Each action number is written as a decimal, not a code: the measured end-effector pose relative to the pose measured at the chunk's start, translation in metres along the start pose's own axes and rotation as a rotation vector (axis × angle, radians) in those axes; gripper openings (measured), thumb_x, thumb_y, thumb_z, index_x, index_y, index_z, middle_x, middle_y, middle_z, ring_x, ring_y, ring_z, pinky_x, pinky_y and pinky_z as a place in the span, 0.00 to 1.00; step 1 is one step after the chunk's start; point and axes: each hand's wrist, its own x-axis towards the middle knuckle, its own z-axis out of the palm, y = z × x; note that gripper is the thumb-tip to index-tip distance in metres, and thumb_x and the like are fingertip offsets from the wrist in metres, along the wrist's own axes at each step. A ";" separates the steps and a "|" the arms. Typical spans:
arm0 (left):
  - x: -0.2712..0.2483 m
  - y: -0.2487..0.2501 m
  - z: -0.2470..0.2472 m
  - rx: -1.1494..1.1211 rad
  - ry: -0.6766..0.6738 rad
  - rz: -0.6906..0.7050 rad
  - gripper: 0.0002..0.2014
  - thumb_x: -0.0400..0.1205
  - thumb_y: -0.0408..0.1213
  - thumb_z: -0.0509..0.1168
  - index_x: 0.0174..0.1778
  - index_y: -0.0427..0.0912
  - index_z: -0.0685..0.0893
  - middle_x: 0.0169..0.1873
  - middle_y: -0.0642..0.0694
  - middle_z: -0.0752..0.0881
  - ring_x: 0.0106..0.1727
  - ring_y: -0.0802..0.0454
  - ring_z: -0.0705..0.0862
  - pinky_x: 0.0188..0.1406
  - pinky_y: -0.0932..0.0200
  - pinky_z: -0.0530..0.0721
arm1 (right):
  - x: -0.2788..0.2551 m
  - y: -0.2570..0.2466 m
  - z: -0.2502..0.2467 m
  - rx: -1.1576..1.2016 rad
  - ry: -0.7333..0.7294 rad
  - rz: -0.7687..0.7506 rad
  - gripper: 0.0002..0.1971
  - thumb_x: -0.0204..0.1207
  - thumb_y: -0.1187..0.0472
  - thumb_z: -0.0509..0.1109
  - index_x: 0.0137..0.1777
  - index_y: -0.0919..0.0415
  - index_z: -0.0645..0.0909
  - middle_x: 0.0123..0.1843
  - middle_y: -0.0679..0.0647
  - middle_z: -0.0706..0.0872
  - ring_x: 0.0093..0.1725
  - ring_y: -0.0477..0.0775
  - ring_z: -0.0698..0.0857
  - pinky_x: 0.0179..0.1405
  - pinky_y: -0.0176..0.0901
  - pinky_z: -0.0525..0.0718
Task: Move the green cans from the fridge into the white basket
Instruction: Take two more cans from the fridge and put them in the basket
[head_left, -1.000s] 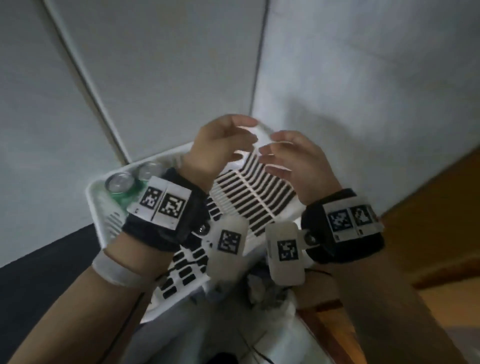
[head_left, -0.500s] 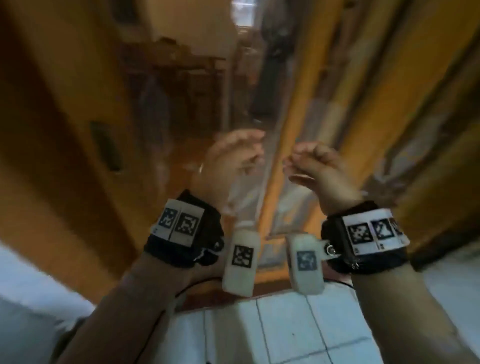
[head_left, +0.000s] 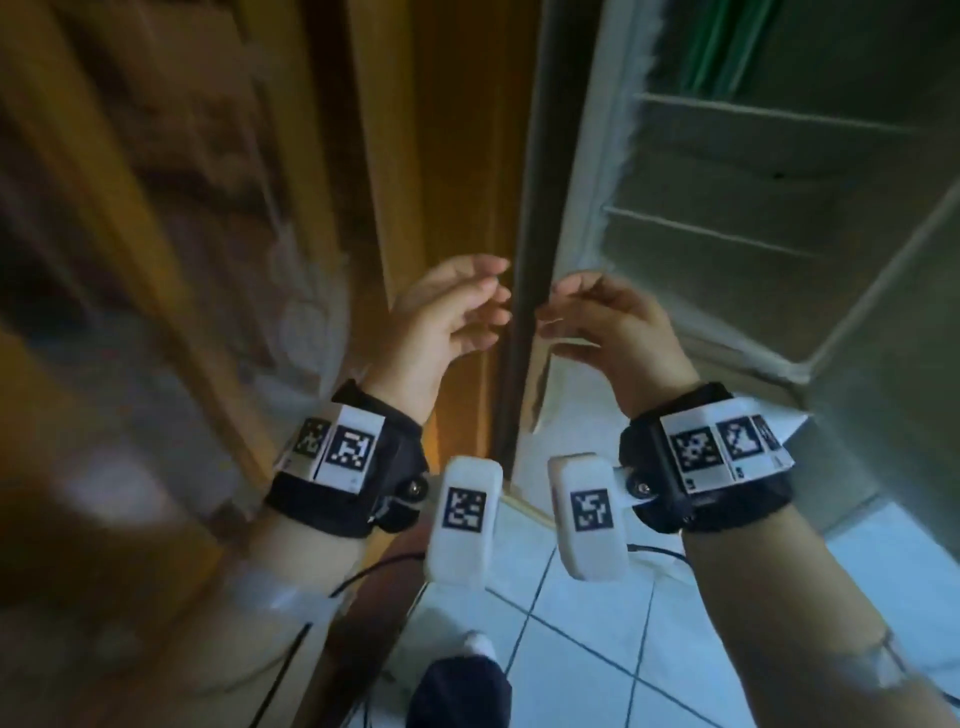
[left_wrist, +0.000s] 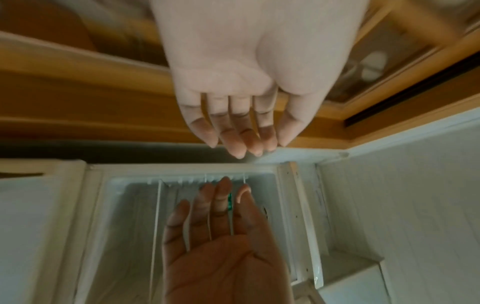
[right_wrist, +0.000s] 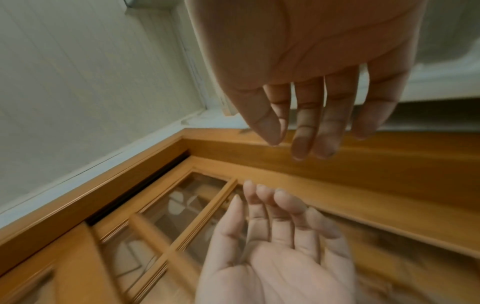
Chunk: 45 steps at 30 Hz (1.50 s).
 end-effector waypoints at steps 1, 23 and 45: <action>0.031 -0.008 0.011 0.004 -0.038 0.005 0.08 0.78 0.37 0.61 0.44 0.53 0.84 0.33 0.58 0.87 0.38 0.60 0.85 0.39 0.64 0.81 | 0.025 0.000 -0.014 -0.013 0.031 -0.008 0.09 0.74 0.69 0.65 0.38 0.53 0.77 0.36 0.51 0.85 0.34 0.48 0.84 0.42 0.41 0.79; 0.573 -0.022 0.254 0.105 -0.084 0.088 0.31 0.76 0.31 0.67 0.75 0.45 0.65 0.71 0.42 0.72 0.67 0.49 0.75 0.54 0.60 0.75 | 0.477 -0.101 -0.300 -0.020 0.533 -0.112 0.28 0.71 0.69 0.70 0.70 0.56 0.66 0.62 0.55 0.76 0.60 0.52 0.76 0.58 0.48 0.77; 0.612 -0.054 0.272 0.164 -0.233 0.180 0.36 0.57 0.31 0.81 0.63 0.40 0.79 0.58 0.44 0.87 0.61 0.51 0.85 0.62 0.51 0.83 | 0.540 -0.062 -0.339 -0.083 0.289 -0.145 0.49 0.39 0.67 0.80 0.69 0.63 0.73 0.64 0.62 0.85 0.62 0.61 0.84 0.54 0.55 0.87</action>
